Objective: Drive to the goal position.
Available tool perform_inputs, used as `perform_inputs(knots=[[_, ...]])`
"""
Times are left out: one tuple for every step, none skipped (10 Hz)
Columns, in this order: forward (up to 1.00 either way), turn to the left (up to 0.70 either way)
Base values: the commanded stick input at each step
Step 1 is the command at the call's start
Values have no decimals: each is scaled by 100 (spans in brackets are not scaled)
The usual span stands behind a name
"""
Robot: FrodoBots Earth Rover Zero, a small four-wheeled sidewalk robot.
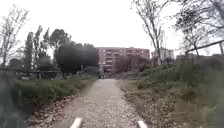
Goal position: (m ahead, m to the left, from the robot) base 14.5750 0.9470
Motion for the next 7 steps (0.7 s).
perform_inputs(knots=[[70, -1], [70, 0], [70, 0], [70, 0], [70, 0], [70, 0], [70, 0]])
